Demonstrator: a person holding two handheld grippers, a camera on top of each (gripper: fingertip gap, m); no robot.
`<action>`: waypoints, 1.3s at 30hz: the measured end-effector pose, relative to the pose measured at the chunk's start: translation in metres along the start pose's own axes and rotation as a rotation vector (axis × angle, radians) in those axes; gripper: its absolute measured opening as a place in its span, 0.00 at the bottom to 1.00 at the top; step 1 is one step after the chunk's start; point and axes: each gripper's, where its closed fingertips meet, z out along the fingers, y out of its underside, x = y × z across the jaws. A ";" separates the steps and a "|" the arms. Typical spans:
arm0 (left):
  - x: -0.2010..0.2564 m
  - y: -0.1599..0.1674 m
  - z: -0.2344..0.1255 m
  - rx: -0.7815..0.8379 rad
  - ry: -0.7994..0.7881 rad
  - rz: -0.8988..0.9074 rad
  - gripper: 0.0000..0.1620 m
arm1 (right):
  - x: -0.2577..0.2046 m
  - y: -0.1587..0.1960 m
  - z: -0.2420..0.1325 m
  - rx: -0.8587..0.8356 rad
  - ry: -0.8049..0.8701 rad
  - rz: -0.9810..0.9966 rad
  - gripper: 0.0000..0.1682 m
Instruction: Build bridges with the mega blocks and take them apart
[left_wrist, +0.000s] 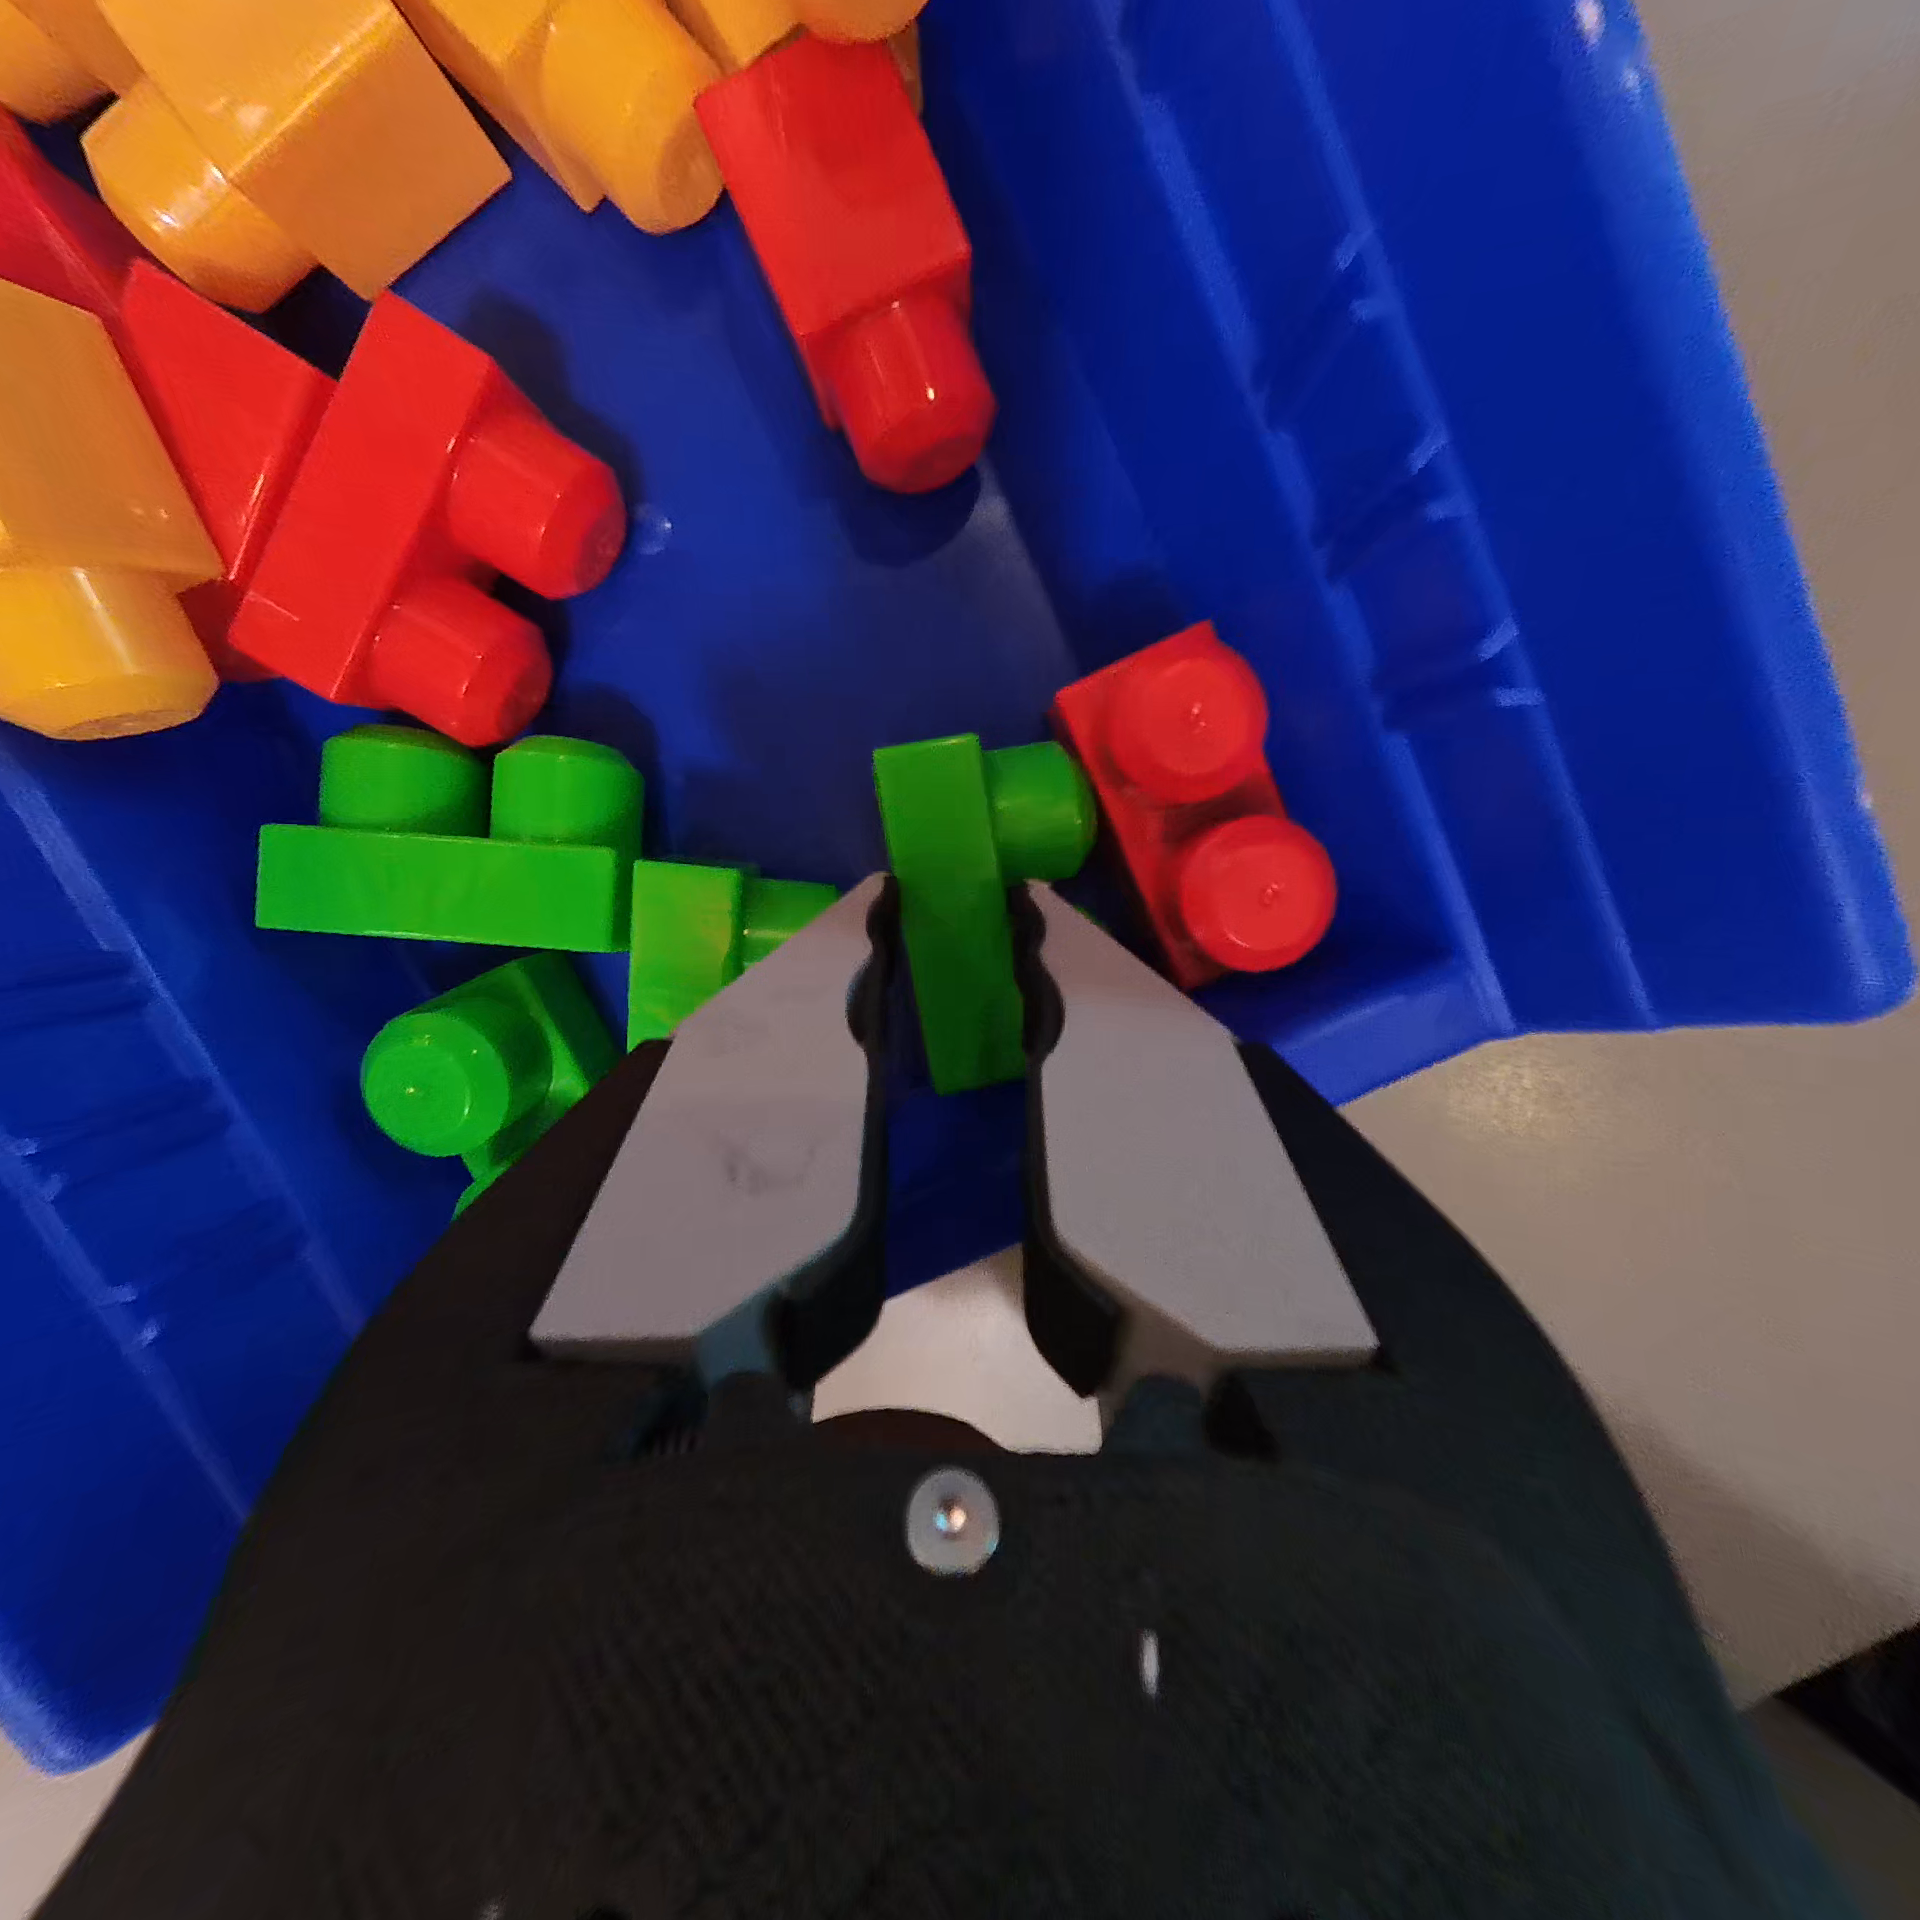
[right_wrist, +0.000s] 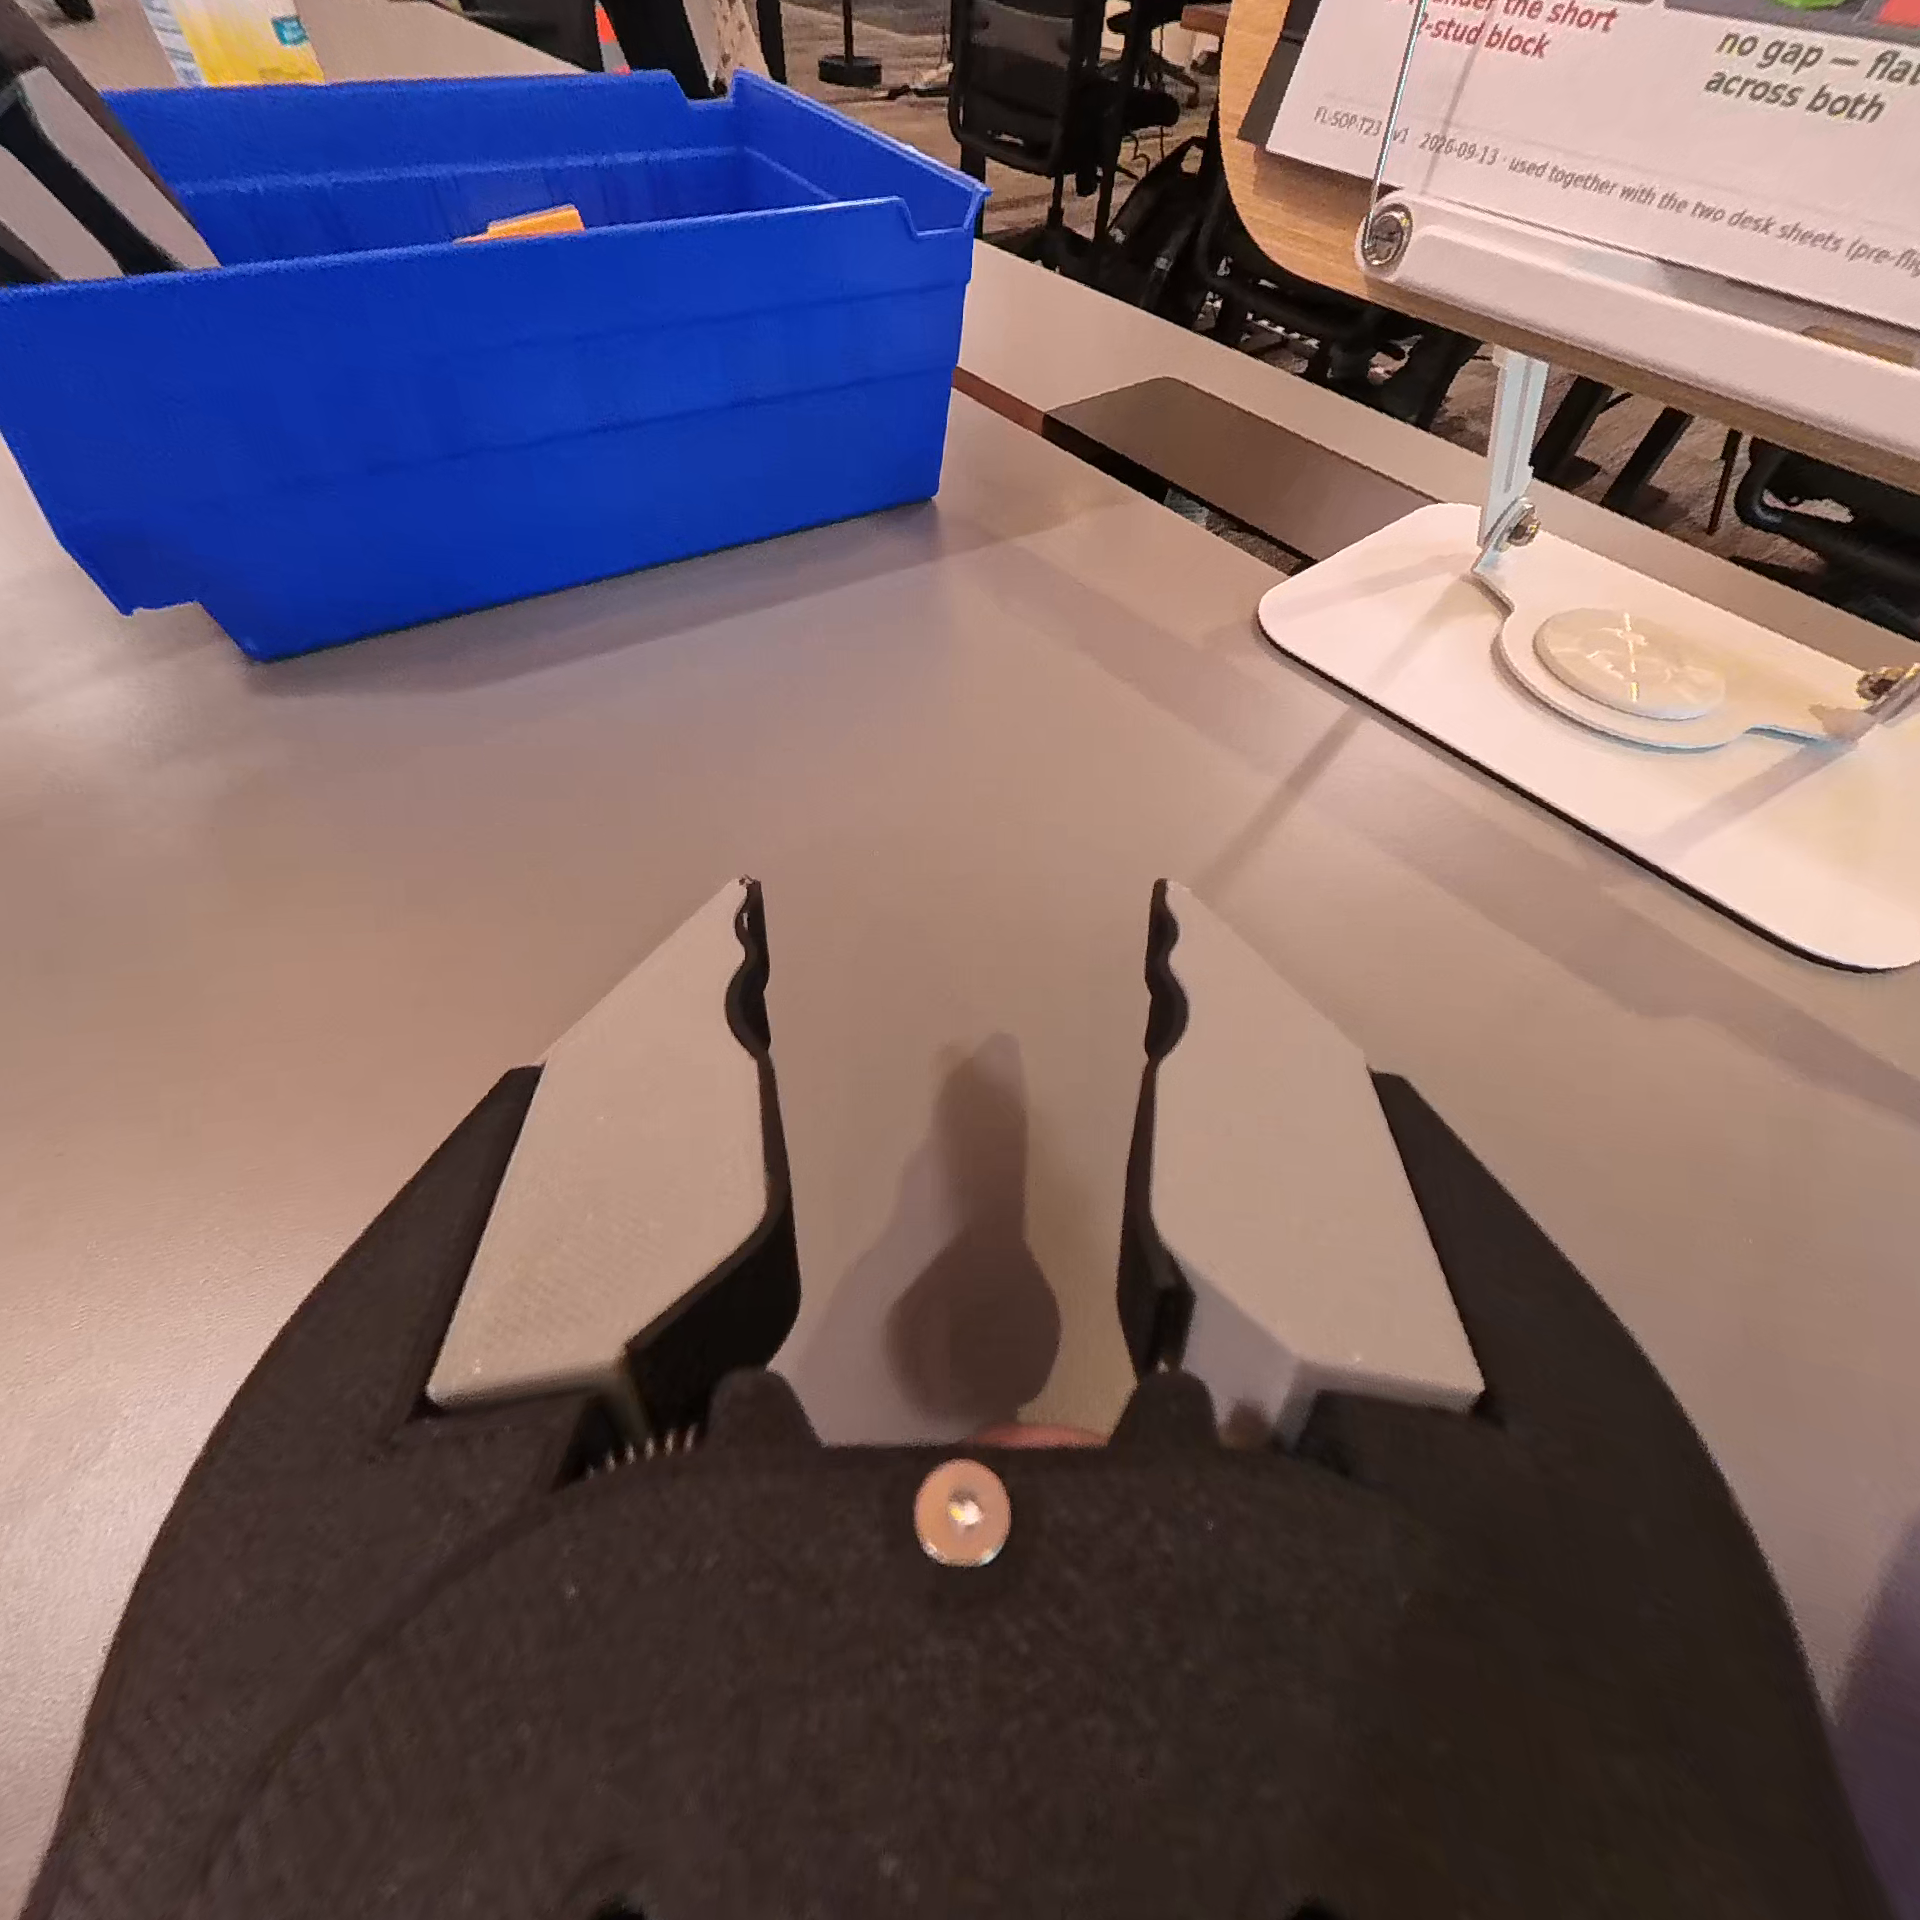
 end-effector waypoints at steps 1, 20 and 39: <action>-0.001 0.002 0.000 -0.016 -0.001 0.006 0.12 | 0.000 0.000 0.000 0.002 0.001 -0.003 0.42; 0.036 -0.112 -0.128 0.836 0.175 -0.128 0.11 | -0.031 -0.013 -0.002 0.053 -0.111 -0.025 0.42; 0.221 -0.175 -0.066 0.901 0.946 -0.202 0.11 | -0.056 -0.065 -0.050 0.296 -0.137 -0.305 0.50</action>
